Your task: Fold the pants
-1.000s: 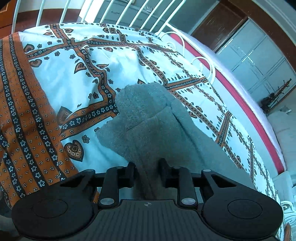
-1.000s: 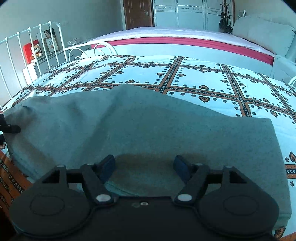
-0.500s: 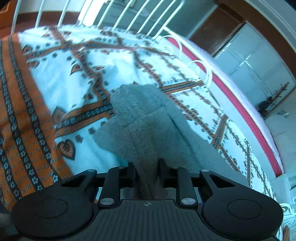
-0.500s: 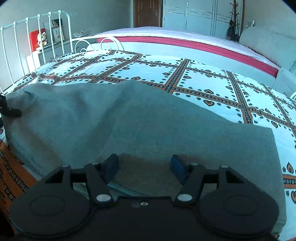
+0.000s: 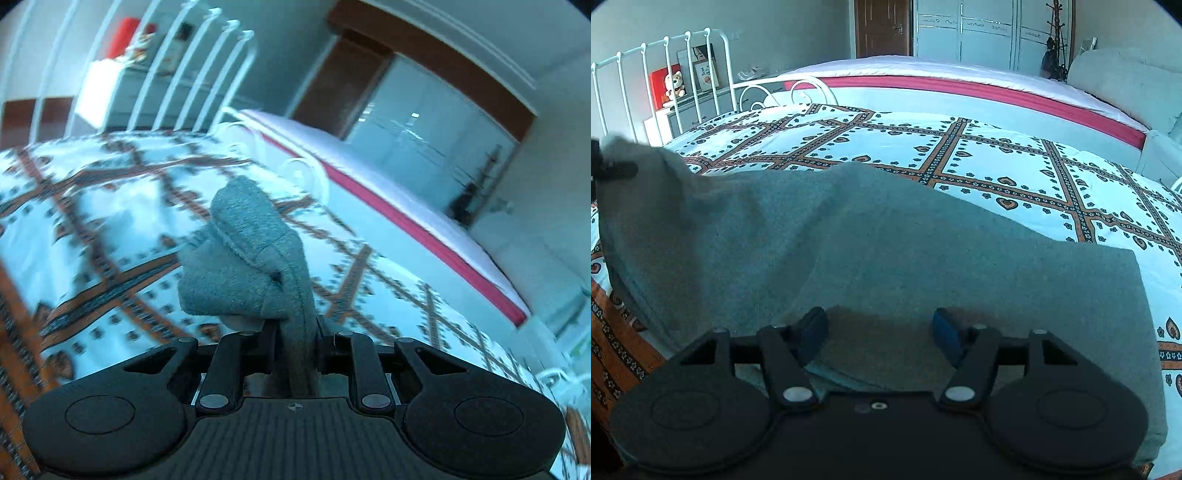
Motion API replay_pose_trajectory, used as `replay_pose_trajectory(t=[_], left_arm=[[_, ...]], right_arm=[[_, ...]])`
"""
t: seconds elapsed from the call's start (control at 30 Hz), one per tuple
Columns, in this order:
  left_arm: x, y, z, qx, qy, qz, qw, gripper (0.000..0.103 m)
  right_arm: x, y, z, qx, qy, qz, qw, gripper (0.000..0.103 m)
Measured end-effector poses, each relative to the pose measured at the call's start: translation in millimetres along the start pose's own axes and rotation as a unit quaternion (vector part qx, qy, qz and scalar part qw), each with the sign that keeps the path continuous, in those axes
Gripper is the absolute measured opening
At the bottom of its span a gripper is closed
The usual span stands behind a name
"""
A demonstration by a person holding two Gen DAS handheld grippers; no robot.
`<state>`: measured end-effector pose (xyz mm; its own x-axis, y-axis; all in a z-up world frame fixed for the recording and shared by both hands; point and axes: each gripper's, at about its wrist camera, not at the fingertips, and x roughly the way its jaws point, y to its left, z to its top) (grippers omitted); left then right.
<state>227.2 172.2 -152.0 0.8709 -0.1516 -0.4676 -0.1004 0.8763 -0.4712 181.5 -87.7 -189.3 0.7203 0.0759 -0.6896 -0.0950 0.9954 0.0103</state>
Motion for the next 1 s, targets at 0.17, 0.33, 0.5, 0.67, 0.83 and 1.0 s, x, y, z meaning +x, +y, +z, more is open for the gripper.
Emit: replay_pose_trajectory(t=[0.17, 0.33, 0.5, 0.67, 0.83, 1.0], left_arm=[[3, -36, 3, 0.042, 0.002, -0.054, 0.9977, 0.02], [5, -100, -9, 0.108, 0.028, -0.145, 0.9831, 0.02], [-2, -168, -46, 0.155, 0.089, -0.252, 0.951, 0.02], [-4, -223, -113, 0.207, 0.167, -0.3, 0.916, 0.019], [-5, -231, -164, 0.265, 0.21, -0.269, 0.9016, 0.02], [-19, -233, -148, 0.295, 0.217, -0.258, 0.894, 0.054]], right_arm=[[-3, -3, 0, 0.006, 0.0, -0.002, 1.0, 0.057], [-10, -12, -3, 0.014, 0.002, -0.015, 1.0, 0.051], [-23, -38, -6, 0.026, -0.003, -0.062, 0.998, 0.05], [-45, -90, -14, 0.059, -0.004, -0.149, 0.987, 0.052], [-58, -138, -33, 0.113, 0.017, -0.134, 0.984, 0.051], [-75, -156, -33, 0.146, -0.006, -0.108, 0.983, 0.05]])
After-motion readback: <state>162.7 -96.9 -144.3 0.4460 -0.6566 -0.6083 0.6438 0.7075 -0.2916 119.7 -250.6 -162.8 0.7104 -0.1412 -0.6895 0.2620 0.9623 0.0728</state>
